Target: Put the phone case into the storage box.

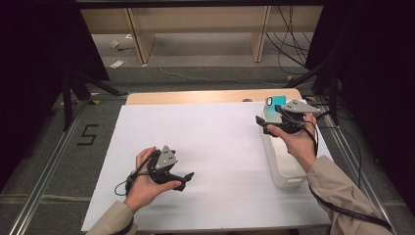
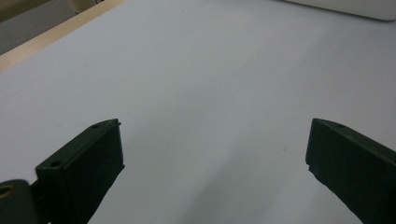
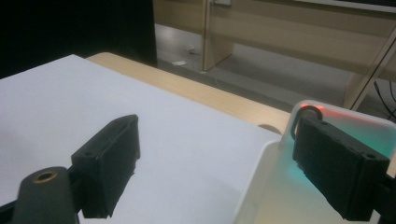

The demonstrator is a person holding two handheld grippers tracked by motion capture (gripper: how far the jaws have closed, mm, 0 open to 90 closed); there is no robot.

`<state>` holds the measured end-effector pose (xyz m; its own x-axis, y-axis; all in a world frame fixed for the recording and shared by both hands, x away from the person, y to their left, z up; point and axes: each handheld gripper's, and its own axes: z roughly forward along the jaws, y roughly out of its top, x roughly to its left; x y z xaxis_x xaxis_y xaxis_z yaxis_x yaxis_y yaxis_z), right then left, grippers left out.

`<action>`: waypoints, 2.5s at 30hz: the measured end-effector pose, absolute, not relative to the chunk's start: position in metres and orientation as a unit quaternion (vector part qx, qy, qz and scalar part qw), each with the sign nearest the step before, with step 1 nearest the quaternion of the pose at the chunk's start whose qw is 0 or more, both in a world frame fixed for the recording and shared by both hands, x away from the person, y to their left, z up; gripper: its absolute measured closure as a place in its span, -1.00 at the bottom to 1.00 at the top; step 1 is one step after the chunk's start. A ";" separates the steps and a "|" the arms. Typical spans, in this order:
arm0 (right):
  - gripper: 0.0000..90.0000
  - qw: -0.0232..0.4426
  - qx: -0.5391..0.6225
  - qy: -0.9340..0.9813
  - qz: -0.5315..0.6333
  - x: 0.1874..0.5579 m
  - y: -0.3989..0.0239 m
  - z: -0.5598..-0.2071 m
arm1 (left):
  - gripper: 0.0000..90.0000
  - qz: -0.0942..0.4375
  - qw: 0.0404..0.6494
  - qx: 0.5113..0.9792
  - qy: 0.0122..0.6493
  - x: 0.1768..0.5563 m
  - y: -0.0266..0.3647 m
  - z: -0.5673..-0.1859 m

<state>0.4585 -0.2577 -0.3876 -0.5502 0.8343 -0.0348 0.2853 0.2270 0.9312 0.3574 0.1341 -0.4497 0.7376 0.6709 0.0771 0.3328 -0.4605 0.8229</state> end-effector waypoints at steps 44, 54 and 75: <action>-0.64 0.213 0.320 0.770 0.510 0.409 -0.245 -0.393 | -0.93 0.201 0.424 0.830 0.302 0.357 0.135 -0.448; -0.64 0.201 0.313 0.774 0.512 0.399 -0.247 -0.393 | -0.93 0.201 0.423 0.830 0.302 0.357 0.134 -0.449; -0.64 0.193 0.291 0.778 0.522 0.384 -0.249 -0.393 | -0.93 0.201 0.423 0.830 0.303 0.357 0.134 -0.449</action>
<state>0.3837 -0.2494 -0.3934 -0.7563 0.6543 0.0032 0.2515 0.2862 0.9246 0.3568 0.1344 -0.4493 0.7363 0.6721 0.0778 0.3328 -0.4599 0.8232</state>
